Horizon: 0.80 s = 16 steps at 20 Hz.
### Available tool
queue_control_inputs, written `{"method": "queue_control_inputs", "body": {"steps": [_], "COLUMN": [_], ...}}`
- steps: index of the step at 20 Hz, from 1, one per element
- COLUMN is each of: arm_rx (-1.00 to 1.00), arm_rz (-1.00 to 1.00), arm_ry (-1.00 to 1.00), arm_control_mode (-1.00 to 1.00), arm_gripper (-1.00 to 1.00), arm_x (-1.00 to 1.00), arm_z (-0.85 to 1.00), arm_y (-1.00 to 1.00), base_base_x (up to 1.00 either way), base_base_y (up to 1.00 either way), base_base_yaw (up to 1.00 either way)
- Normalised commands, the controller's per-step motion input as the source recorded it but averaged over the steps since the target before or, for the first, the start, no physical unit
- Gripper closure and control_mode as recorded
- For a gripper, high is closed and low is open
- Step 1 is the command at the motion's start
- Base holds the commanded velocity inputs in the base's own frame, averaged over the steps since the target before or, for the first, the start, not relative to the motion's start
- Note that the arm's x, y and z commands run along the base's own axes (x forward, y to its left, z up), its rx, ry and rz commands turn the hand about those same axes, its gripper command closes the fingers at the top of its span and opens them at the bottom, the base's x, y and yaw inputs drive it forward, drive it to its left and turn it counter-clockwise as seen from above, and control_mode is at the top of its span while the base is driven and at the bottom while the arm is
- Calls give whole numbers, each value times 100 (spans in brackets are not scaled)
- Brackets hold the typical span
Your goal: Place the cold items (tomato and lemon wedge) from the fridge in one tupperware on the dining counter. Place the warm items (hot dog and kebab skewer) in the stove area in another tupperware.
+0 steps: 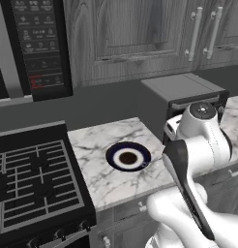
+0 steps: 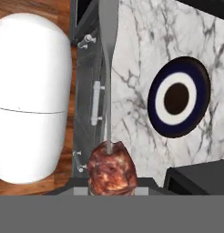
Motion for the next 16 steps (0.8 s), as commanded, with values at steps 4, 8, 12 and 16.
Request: {"method": "queue_control_inputs", "body": {"steps": [4,8,12,16], "arm_rx": [-4,-2,0,0], "arm_rz": [0,0,0,0], "arm_ry": [-20,-15,0,0], "arm_control_mode": [-100,-100,100,100], "arm_gripper": [100,100,100,100], "arm_x": [-13,-31,0,0], "arm_z": [-32,-35,0,0], "arm_y": [0,0,0,0], "base_base_x": [0,0,-70,-58], "base_base_y": [0,0,-25,-23], "base_base_yaw": [0,0,-27,-50]}}
